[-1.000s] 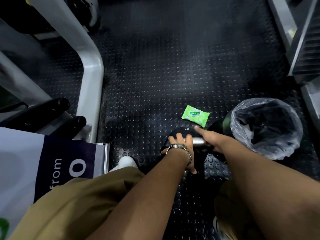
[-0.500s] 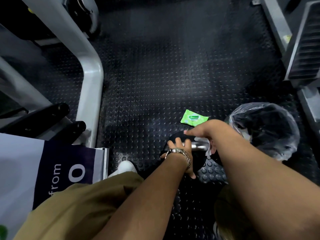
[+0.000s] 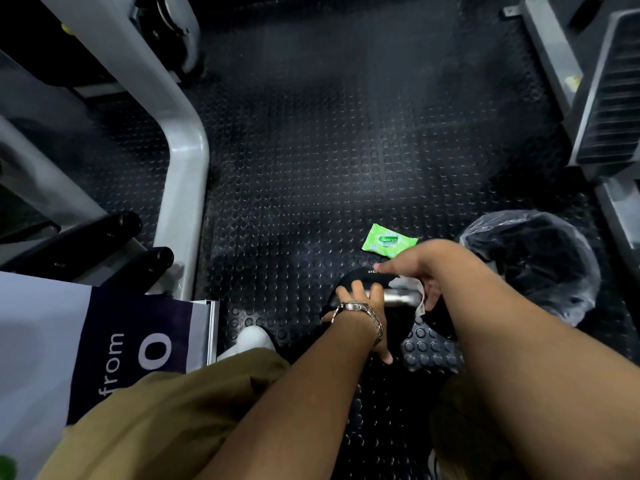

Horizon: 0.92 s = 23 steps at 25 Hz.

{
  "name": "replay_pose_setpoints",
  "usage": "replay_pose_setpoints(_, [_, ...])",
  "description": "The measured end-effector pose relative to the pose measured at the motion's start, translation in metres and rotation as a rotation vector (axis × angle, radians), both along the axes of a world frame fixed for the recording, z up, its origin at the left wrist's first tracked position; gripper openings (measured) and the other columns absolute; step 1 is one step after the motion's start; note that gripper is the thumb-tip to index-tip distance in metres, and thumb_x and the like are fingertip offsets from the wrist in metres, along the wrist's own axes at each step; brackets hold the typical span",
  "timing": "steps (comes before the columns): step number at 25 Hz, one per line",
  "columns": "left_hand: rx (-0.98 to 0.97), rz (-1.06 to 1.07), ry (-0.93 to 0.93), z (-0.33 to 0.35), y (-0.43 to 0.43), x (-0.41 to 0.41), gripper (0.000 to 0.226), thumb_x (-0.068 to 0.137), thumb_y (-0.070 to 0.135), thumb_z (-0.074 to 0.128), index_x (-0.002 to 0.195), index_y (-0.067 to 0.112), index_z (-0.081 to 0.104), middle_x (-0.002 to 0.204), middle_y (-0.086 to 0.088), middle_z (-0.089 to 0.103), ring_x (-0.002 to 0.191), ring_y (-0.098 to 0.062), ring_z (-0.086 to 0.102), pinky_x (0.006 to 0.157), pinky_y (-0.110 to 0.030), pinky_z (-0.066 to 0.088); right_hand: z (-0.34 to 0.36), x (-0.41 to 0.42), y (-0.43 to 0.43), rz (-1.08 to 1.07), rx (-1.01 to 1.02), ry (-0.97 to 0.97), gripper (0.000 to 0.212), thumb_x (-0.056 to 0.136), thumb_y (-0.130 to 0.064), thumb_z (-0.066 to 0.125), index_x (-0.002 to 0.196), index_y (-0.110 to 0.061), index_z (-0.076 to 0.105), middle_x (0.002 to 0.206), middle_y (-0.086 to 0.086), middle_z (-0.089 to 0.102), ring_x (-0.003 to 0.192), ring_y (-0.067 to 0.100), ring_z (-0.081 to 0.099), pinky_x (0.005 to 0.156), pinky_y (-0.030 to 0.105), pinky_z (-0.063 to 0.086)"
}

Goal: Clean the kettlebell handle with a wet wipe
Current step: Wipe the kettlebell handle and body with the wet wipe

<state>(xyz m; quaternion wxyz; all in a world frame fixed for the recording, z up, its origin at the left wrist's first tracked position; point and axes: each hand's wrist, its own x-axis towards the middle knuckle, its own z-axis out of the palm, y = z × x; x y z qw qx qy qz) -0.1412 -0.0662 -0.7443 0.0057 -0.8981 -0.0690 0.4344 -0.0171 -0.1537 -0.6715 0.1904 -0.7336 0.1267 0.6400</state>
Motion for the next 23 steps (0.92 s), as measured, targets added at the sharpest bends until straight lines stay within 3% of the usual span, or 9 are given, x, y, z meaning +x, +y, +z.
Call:
replay_pose_setpoints(2, [0.006,-0.002,0.003,0.002,-0.001,0.000,0.147,0.039,0.075,0.090,0.147,0.021,0.007,0.146,-0.017,0.017,0.139,-0.045,0.019,0.104,-0.066,0.040,0.005,0.005,0.009,0.090,-0.043,-0.053,0.075,0.088,-0.069,0.063,0.133,-0.012,0.047,0.113,0.016,0.057,0.102,0.039,0.067,0.101,0.053,0.052])
replay_pose_setpoints(5, [0.003,-0.010,0.012,0.002,0.000,0.001,0.150,0.039,0.075,0.090,0.150,0.021,0.004,0.147,-0.019,0.015,0.140,-0.046,0.018,0.105,-0.066,0.040,-0.005,-0.017,0.002,0.211,0.000,-0.197,0.076,0.098,-0.068,0.045,0.147,-0.010,0.048,0.144,0.016,0.051,0.122,0.034,0.056,0.108,0.045,0.043])
replay_pose_setpoints(7, [0.011,-0.026,-0.002,-0.002,0.000,0.002,0.151,0.035,0.078,0.088,0.149,0.021,0.006,0.145,-0.017,0.020,0.137,-0.045,0.022,0.103,-0.065,0.042,-0.028,-0.038,-0.016,-0.030,0.090,-0.234,0.078,0.095,-0.073,0.044,0.145,-0.013,0.053,0.144,0.015,0.053,0.122,0.031,0.055,0.100,0.040,0.040])
replay_pose_setpoints(9, [0.014,-0.040,-0.004,-0.007,0.001,0.002,0.152,0.030,0.082,0.085,0.148,0.022,0.009,0.145,-0.015,0.023,0.135,-0.044,0.024,0.101,-0.066,0.042,-0.041,-0.048,-0.028,-0.249,0.150,-0.171,0.093,0.084,-0.085,0.046,0.149,-0.019,0.050,0.152,0.012,0.048,0.131,0.030,0.049,0.105,0.044,0.034])
replay_pose_setpoints(12, [-0.003,-0.037,-0.001,-0.011,0.001,0.002,0.153,0.028,0.082,0.085,0.147,0.022,0.009,0.147,-0.014,0.022,0.138,-0.046,0.021,0.102,-0.068,0.040,-0.033,-0.033,-0.025,-0.256,0.161,-0.055,0.112,0.072,-0.089,0.055,0.158,-0.021,0.034,0.160,0.011,0.038,0.139,0.035,0.046,0.106,0.051,0.040])
replay_pose_setpoints(14, [-0.015,-0.010,0.000,-0.008,0.001,0.002,0.149,0.032,0.079,0.087,0.146,0.021,0.010,0.144,-0.016,0.021,0.137,-0.046,0.020,0.103,-0.068,0.041,-0.017,-0.014,-0.015,-0.155,0.093,-0.010,0.108,0.079,-0.079,0.063,0.160,-0.018,0.027,0.154,0.012,0.043,0.126,0.047,0.057,0.104,0.056,0.047])
replay_pose_setpoints(17, [-0.005,-0.013,-0.002,-0.004,0.000,0.001,0.149,0.033,0.079,0.088,0.146,0.020,0.009,0.144,-0.017,0.019,0.139,-0.046,0.020,0.104,-0.068,0.040,-0.001,0.003,0.003,0.004,-0.007,0.011,0.089,0.086,-0.071,0.064,0.150,-0.015,0.038,0.105,0.007,0.071,0.081,0.041,0.075,0.091,0.051,0.055])
replay_pose_setpoints(20, [-0.016,-0.005,0.010,-0.002,0.001,0.002,0.155,0.037,0.077,0.089,0.152,0.019,0.002,0.149,-0.019,0.015,0.142,-0.048,0.016,0.107,-0.068,0.038,-0.012,-0.015,0.003,0.175,-0.005,-0.179,0.082,0.094,-0.073,0.048,0.150,-0.014,0.045,0.147,0.016,0.054,0.117,0.036,0.061,0.104,0.046,0.046])
replay_pose_setpoints(23, [-0.006,-0.033,-0.014,-0.006,0.001,0.000,0.154,0.035,0.080,0.087,0.151,0.020,0.005,0.146,-0.017,0.019,0.139,-0.046,0.019,0.104,-0.067,0.040,-0.037,-0.045,-0.023,-0.200,0.126,-0.228,0.077,0.092,-0.076,0.047,0.139,-0.017,0.061,0.141,0.007,0.058,0.118,0.027,0.055,0.100,0.036,0.037])
